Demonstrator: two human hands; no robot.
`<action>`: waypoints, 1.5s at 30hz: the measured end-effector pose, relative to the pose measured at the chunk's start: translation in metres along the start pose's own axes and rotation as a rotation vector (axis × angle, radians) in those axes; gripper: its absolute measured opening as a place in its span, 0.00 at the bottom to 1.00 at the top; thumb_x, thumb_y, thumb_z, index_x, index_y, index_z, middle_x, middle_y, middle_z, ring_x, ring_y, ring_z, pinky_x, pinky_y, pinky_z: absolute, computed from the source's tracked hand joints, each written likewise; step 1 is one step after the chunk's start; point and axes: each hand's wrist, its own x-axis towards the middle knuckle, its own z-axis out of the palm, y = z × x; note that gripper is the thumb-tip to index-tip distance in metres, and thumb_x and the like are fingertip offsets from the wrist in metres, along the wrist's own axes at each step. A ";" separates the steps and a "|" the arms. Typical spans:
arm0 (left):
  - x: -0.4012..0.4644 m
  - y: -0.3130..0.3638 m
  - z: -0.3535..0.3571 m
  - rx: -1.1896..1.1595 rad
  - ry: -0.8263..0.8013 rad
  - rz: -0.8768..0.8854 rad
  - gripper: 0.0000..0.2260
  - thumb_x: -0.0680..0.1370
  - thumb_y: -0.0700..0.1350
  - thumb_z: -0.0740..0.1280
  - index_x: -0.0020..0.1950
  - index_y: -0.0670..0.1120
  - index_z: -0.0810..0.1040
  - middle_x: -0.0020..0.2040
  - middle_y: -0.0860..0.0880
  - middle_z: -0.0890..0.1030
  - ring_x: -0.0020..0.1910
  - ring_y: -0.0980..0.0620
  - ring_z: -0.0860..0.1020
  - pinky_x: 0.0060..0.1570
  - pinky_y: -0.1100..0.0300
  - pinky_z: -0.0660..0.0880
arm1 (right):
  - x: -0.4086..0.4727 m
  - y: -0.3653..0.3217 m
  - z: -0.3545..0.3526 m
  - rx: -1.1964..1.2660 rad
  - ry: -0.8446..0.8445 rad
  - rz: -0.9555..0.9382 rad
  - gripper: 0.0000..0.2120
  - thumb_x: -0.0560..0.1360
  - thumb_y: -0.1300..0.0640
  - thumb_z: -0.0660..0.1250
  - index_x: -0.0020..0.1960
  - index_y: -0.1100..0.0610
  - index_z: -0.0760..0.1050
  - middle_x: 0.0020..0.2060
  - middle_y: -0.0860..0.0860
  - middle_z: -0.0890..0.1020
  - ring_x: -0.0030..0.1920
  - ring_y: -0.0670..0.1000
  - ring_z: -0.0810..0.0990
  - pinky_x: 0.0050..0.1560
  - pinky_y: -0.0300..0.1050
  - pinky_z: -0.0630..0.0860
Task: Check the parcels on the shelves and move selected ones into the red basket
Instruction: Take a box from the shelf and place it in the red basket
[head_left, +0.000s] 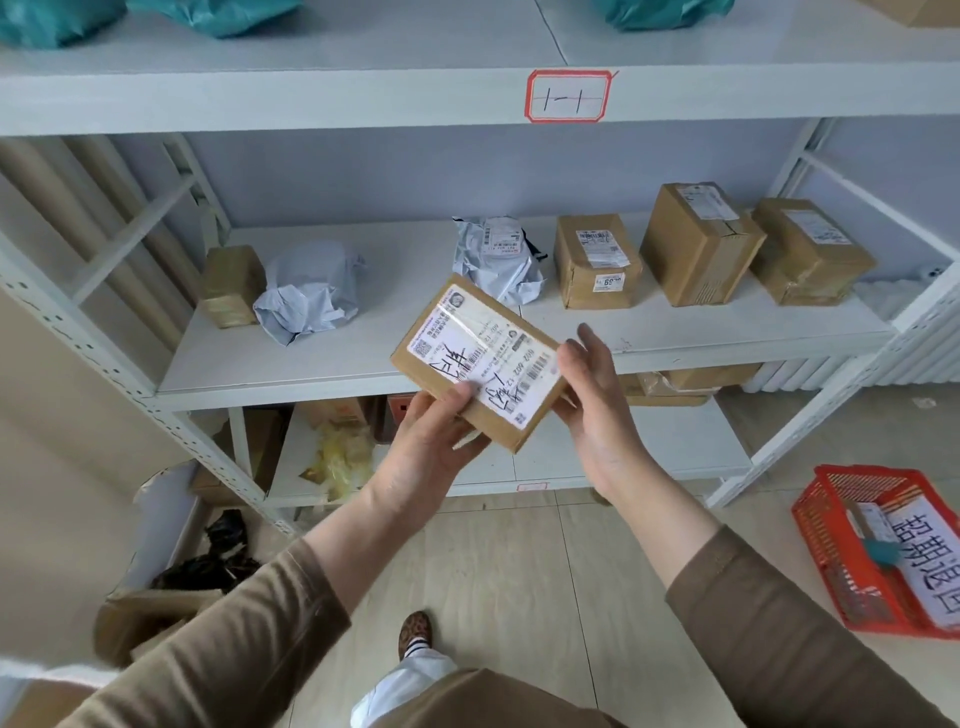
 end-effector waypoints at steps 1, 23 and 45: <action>0.003 -0.003 0.006 -0.073 0.029 0.010 0.31 0.79 0.51 0.73 0.79 0.44 0.68 0.73 0.40 0.78 0.73 0.39 0.77 0.72 0.43 0.75 | 0.004 -0.001 0.000 0.060 -0.018 0.041 0.48 0.69 0.38 0.75 0.82 0.47 0.55 0.72 0.53 0.77 0.62 0.48 0.82 0.61 0.46 0.79; 0.043 0.009 -0.012 0.312 -0.199 -0.084 0.32 0.79 0.55 0.72 0.82 0.59 0.65 0.72 0.43 0.80 0.69 0.40 0.79 0.75 0.35 0.68 | 0.066 -0.045 -0.049 -0.282 -0.171 0.123 0.15 0.79 0.47 0.70 0.61 0.53 0.81 0.52 0.52 0.88 0.50 0.51 0.83 0.53 0.48 0.78; 0.122 -0.092 0.133 0.219 -0.180 -0.222 0.24 0.80 0.51 0.73 0.74 0.54 0.69 0.55 0.52 0.87 0.59 0.49 0.82 0.77 0.38 0.65 | -0.013 0.009 -0.183 0.067 0.263 0.165 0.43 0.63 0.35 0.80 0.74 0.42 0.69 0.65 0.51 0.84 0.67 0.54 0.82 0.72 0.62 0.72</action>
